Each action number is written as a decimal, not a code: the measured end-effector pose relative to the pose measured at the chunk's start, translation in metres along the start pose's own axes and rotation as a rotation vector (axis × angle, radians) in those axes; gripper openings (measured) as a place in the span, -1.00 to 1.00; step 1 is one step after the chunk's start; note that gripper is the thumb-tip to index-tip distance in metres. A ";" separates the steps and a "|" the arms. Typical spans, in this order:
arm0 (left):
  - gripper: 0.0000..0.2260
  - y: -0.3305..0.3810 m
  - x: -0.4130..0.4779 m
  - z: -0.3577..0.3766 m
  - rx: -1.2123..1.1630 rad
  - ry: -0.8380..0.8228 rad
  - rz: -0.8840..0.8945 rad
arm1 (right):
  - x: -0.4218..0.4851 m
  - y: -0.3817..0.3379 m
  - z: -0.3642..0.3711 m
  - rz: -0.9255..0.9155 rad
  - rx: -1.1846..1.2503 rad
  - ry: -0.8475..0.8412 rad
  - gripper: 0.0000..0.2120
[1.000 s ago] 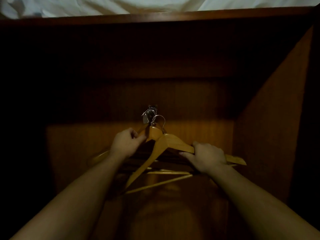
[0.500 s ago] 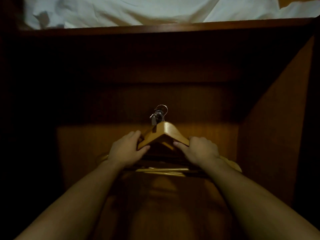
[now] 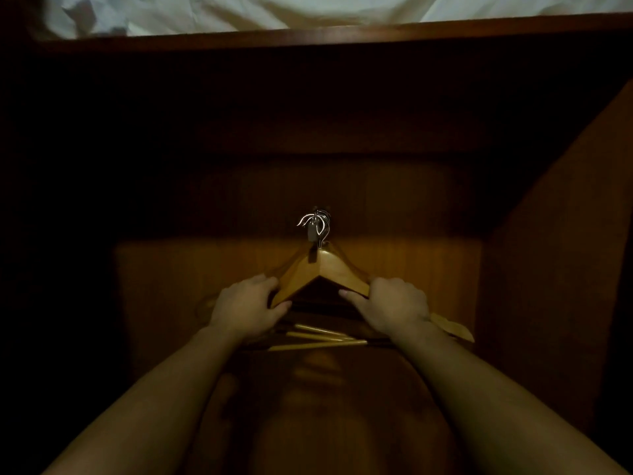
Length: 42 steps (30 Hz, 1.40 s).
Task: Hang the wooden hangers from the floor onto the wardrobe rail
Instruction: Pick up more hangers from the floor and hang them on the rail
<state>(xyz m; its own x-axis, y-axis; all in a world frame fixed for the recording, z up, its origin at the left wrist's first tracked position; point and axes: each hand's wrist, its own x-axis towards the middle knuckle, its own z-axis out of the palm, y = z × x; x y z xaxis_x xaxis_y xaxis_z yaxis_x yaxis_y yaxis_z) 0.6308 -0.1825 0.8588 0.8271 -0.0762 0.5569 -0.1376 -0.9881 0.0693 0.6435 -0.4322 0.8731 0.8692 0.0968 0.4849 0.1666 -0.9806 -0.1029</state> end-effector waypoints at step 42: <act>-0.42 -0.071 -0.213 -0.149 0.198 -0.068 -0.530 | -0.116 -0.216 -0.046 -0.535 0.140 -0.235 -0.42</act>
<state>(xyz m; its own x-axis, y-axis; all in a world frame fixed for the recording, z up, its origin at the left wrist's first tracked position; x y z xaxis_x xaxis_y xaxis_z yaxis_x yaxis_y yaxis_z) 0.3829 -0.0766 0.8588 0.7894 0.4351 0.4331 0.4055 -0.8992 0.1643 0.4858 -0.2394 0.8791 0.7244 0.6218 0.2977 0.6556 -0.7549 -0.0185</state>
